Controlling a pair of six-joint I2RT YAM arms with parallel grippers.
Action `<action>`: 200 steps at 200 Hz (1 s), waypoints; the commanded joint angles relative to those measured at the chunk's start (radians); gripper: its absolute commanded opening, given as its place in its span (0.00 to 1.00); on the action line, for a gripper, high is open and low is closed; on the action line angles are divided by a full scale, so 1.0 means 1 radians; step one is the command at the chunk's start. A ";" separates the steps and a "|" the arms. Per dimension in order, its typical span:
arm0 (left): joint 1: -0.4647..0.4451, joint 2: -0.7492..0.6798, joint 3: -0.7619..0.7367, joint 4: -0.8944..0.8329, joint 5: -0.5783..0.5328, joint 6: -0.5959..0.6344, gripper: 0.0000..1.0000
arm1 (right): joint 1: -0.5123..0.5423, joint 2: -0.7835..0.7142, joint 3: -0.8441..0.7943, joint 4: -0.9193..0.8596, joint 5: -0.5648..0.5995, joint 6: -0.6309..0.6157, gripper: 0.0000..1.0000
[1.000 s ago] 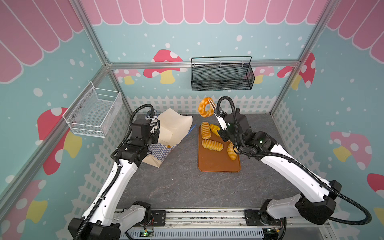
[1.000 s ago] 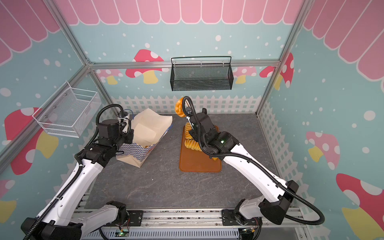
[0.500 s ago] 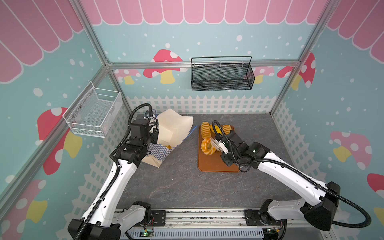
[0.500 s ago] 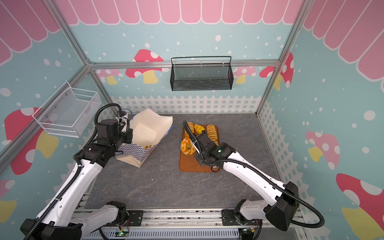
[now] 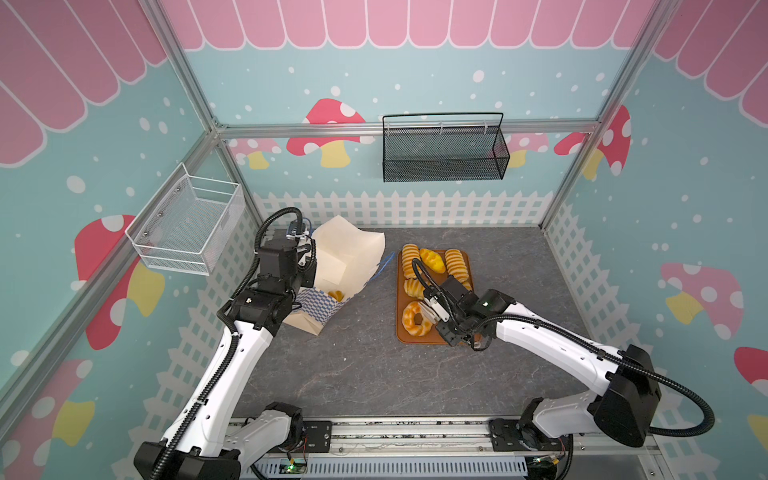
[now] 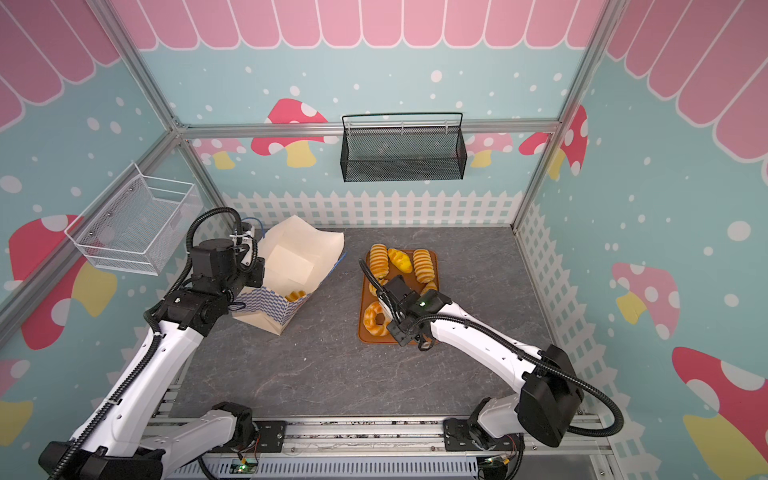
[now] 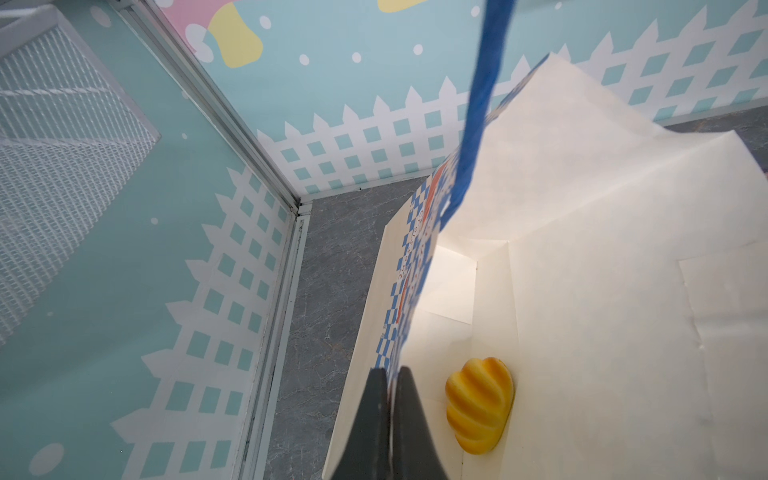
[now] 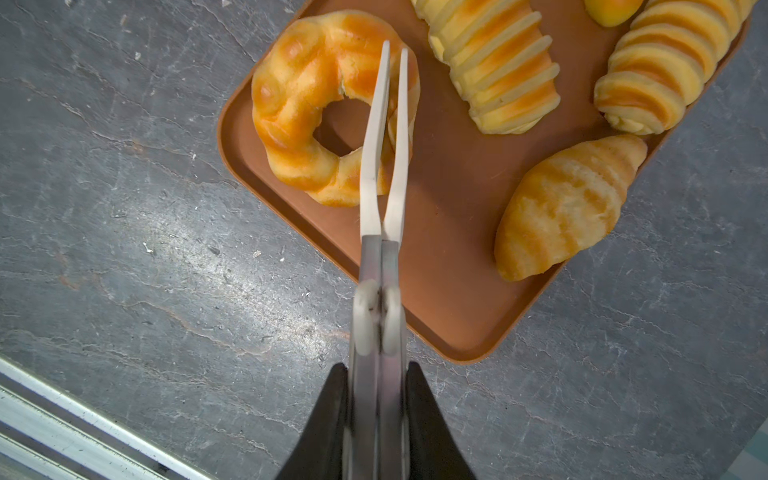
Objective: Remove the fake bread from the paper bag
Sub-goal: 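Open the tongs to release the ring bread onto the tray and lift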
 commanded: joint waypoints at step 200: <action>0.007 -0.013 -0.014 -0.001 0.031 0.018 0.00 | -0.003 0.018 0.108 -0.021 0.045 -0.006 0.49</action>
